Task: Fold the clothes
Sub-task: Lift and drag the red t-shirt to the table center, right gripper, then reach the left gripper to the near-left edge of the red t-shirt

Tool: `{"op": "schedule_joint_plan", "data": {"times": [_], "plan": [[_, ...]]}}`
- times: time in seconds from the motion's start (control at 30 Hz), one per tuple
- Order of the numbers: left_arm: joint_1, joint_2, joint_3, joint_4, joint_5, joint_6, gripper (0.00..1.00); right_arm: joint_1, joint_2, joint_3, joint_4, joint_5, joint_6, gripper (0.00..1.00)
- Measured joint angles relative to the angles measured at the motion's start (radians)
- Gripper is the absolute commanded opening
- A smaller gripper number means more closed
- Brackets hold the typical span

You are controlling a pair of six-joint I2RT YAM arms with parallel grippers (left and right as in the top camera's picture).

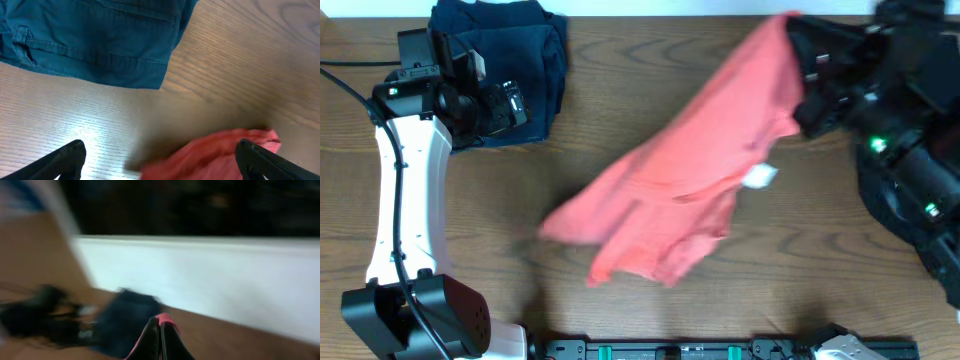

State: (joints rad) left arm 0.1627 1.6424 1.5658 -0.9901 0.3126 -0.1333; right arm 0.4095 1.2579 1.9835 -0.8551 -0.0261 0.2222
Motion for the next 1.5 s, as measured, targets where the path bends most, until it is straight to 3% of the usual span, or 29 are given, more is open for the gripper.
{"op": "schedule_joint_plan", "data": {"times": [0.23, 0.5, 0.8, 0.87, 1.0, 1.17, 1.33, 1.5], "plan": [[0.000, 0.000, 0.000, 0.000, 0.000, 0.000, 0.97, -0.246, 0.089, -0.025, -0.122, 0.086, 0.000, 0.01], [0.000, 0.000, 0.000, 0.000, 0.000, 0.000, 0.97, -0.388, 0.357, -0.198, -0.050, 0.025, 0.000, 0.01], [-0.032, 0.000, -0.001, -0.037, 0.003, 0.042, 0.97, -0.511, 0.637, -0.233, 0.024, -0.068, 0.000, 0.01], [-0.073, 0.000, -0.002, -0.075, 0.006, 0.090, 0.96, -0.531, 0.661, -0.233, 0.035, -0.084, 0.000, 0.01], [-0.215, 0.000, -0.006, -0.208, 0.067, 0.246, 0.81, -0.557, 0.682, -0.233, 0.038, -0.102, -0.004, 0.01], [-0.401, 0.000, -0.034, -0.319, 0.124, 0.371, 0.73, -0.561, 0.682, -0.233, 0.039, -0.114, -0.023, 0.01], [-0.499, -0.001, -0.172, -0.262, 0.141, 0.384, 0.71, -0.561, 0.682, -0.233, 0.037, -0.117, -0.029, 0.01], [-0.534, -0.001, -0.374, -0.109, 0.168, 0.347, 0.70, -0.561, 0.682, -0.233, 0.037, -0.118, -0.030, 0.01]]}}
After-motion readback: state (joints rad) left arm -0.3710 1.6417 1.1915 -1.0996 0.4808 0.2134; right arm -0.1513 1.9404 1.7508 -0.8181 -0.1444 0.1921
